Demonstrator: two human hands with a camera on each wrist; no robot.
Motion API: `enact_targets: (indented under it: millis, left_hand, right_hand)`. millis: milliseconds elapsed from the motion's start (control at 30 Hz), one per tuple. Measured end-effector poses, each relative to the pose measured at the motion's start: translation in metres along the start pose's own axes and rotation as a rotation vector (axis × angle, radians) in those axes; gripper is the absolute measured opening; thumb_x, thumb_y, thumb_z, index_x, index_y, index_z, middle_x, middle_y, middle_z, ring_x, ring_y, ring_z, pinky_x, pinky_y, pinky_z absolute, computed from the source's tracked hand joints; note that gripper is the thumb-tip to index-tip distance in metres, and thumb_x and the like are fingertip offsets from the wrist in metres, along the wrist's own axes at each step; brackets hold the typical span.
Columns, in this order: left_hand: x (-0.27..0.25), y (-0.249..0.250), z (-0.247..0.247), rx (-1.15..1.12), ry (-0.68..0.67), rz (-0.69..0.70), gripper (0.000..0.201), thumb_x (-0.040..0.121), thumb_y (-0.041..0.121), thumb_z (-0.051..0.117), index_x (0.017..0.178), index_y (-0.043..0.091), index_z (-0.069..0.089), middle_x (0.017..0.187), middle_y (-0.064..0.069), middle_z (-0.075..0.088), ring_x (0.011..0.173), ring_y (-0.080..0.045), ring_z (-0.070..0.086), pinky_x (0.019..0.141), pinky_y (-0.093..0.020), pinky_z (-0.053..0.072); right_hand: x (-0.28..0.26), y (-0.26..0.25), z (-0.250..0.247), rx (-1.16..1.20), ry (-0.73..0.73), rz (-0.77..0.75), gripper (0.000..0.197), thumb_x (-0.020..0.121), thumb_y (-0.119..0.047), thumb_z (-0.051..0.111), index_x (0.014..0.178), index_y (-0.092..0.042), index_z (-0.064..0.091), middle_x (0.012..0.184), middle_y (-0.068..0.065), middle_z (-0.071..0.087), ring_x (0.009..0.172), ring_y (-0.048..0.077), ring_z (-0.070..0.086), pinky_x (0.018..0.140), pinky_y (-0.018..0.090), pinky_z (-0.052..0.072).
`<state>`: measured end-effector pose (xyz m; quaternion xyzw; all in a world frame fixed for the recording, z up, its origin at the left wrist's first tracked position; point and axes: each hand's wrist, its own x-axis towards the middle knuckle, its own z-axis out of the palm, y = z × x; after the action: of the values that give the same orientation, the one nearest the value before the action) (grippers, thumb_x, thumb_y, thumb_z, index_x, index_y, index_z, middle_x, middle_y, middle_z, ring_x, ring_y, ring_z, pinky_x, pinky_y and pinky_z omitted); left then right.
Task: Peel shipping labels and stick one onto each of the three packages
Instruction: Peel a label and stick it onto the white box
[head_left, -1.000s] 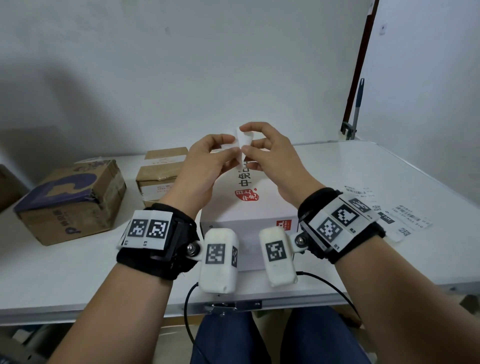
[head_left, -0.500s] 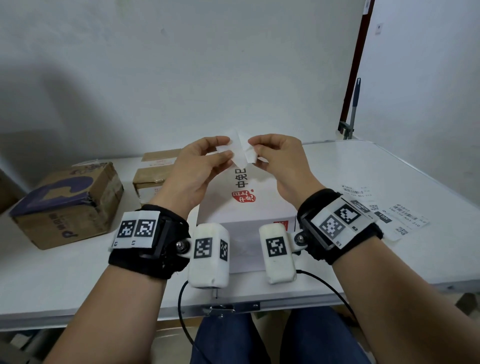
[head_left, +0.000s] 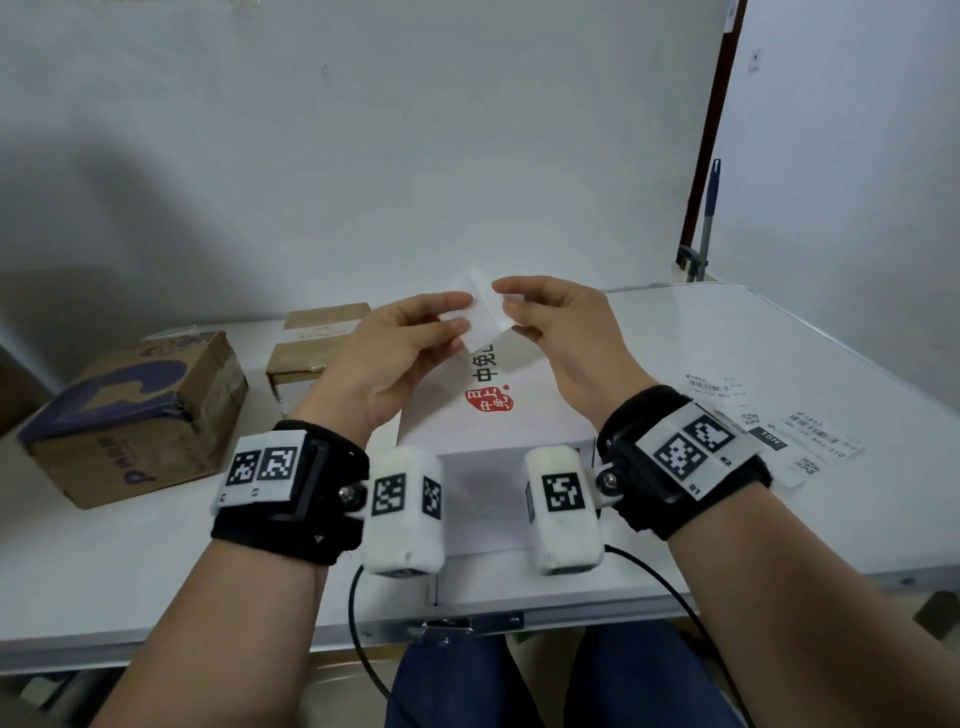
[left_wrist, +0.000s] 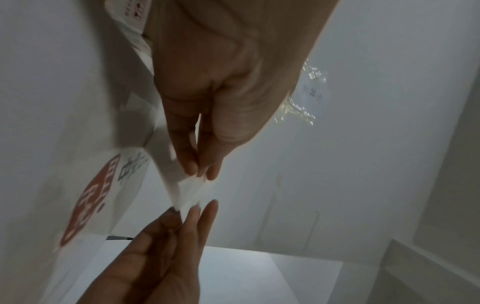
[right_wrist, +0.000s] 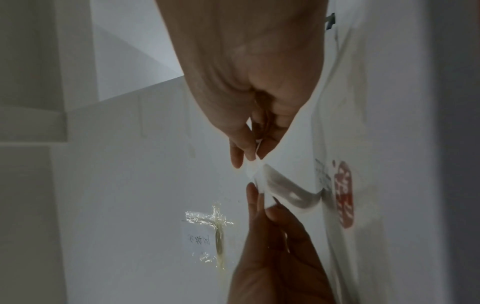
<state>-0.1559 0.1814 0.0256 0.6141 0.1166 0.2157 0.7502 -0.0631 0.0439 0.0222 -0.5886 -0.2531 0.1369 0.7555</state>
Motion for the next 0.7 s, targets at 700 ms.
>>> enact_targets:
  millis: [700]
  left_hand:
    - [0.012, -0.023, -0.095, 0.019, 0.446, -0.014, 0.029, 0.084, -0.013, 0.052, 0.093, 0.007, 0.071, 0.088, -0.003, 0.067, 0.064, -0.007, 0.05, 0.057, -0.011, 0.048]
  right_hand:
    - [0.01, 0.006, 0.003, 0.04, 0.287, 0.036, 0.026, 0.088, 0.002, 0.059, 0.105, -0.013, 0.072, 0.109, 0.0, 0.069, 0.082, 0.006, 0.059, 0.078, 0.015, 0.048]
